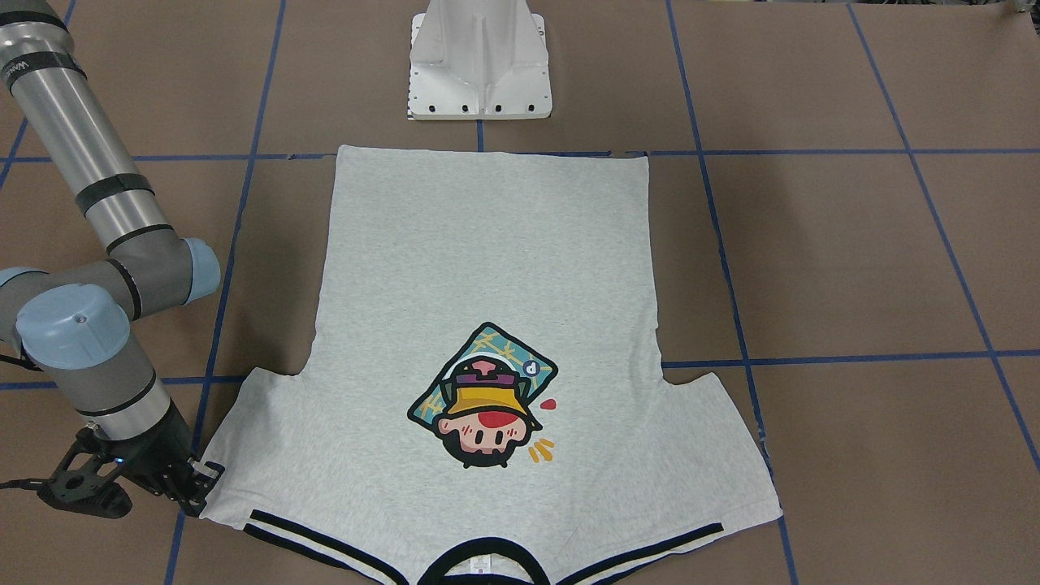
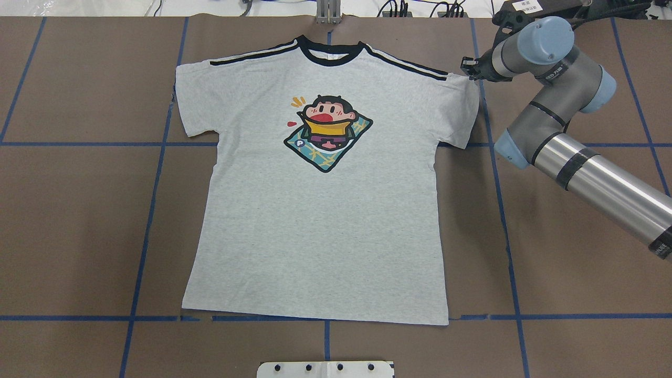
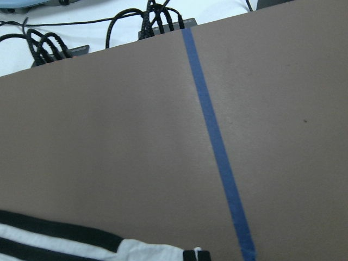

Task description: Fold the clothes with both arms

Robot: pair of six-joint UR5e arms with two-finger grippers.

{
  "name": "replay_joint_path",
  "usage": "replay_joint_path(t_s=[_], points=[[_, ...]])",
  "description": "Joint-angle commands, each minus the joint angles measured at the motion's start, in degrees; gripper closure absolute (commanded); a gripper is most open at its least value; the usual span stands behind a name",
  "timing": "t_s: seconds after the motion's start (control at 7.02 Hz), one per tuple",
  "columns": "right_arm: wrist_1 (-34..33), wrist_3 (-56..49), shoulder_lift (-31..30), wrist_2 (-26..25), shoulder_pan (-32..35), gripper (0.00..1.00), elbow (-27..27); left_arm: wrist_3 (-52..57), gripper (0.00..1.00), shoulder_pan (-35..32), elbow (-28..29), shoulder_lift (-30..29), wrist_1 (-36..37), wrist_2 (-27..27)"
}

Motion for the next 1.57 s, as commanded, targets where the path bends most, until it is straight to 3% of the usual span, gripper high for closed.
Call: replay_joint_path(t_s=[0.0, 0.14, 0.57, 1.14, 1.28, 1.42], points=[[-2.02, 4.75, 3.7, 0.82, -1.73, 1.0, 2.05, -0.1, 0.0, 0.0, -0.58, 0.04, -0.02, -0.03], [-7.26, 6.87, 8.08, 0.21, -3.66, 1.0, 1.61, -0.1, 0.0, 0.0, -1.02, 0.12, 0.07, -0.03], [-8.54, 8.12, 16.89, -3.29, -4.82, 1.0, -9.43, -0.1, 0.0, 0.0, -1.64, 0.39, 0.25, -0.82], [-8.54, 8.12, 18.23, -7.68, -7.45, 1.0, -10.26, -0.19, 0.0, 0.0, -1.99, 0.39, 0.25, -1.44], [-8.54, 8.03, 18.15, -7.96, -7.46, 0.84, -10.52, -0.19, 0.0, 0.0, -1.9, 0.3, 0.07, -1.44], [-8.63, 7.95, 17.97, -9.27, -7.46, 0.01, -10.87, -0.19, 0.0, 0.61, -1.29, -0.4, -0.02, -1.44]])
